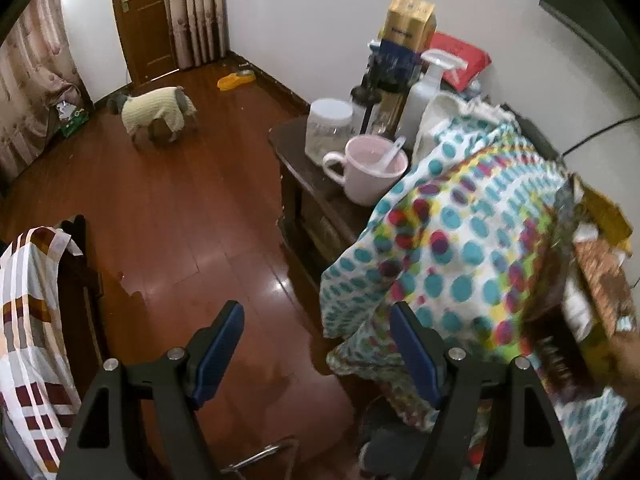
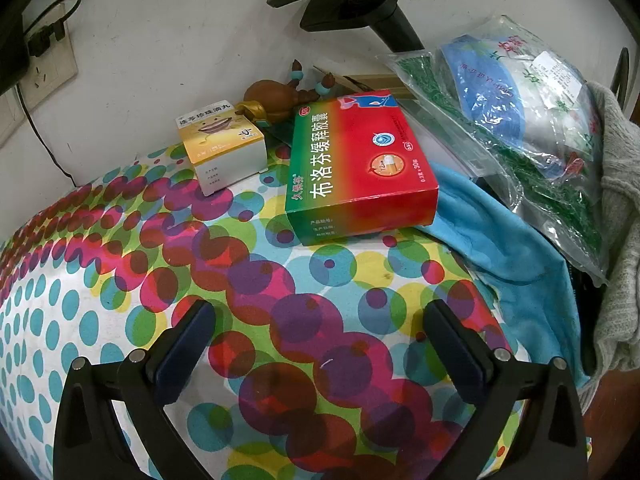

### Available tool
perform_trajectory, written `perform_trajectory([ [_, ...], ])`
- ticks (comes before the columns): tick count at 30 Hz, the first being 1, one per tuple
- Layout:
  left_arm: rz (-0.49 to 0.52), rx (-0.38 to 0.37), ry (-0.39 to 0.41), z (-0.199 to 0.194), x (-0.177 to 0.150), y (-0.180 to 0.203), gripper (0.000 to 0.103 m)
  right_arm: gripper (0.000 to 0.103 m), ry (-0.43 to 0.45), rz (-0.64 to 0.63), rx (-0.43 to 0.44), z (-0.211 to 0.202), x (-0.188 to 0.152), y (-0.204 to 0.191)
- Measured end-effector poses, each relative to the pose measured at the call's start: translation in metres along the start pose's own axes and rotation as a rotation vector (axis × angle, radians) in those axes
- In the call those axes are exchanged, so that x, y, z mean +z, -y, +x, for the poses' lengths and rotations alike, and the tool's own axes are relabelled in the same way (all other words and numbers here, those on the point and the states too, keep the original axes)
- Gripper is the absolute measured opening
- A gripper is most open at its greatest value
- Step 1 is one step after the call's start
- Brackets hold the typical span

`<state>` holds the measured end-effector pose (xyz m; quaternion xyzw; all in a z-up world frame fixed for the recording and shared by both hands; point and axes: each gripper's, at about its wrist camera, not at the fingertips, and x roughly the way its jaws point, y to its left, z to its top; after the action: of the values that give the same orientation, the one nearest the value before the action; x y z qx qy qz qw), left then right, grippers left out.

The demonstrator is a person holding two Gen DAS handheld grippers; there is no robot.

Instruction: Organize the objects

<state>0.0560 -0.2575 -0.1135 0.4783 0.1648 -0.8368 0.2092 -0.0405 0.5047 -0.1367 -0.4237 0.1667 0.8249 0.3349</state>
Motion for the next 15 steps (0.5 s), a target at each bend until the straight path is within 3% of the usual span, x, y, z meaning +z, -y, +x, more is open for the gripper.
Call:
perform_trajectory([
  [2,0.014,0.016,-0.013,0.010,-0.001,-0.001,0.077,0.103,0.000,0.000,0.000,-0.001,0.000,0.000],
  [7,0.025,-0.042,-0.050,0.025,-0.004,0.002,0.077,0.103,0.000,0.001,0.000,0.002,0.001,0.000],
  [15,0.057,-0.068,-0.083,0.032,-0.010,0.009,0.077,0.103,-0.001,0.003,0.000,0.003,0.001,-0.001],
])
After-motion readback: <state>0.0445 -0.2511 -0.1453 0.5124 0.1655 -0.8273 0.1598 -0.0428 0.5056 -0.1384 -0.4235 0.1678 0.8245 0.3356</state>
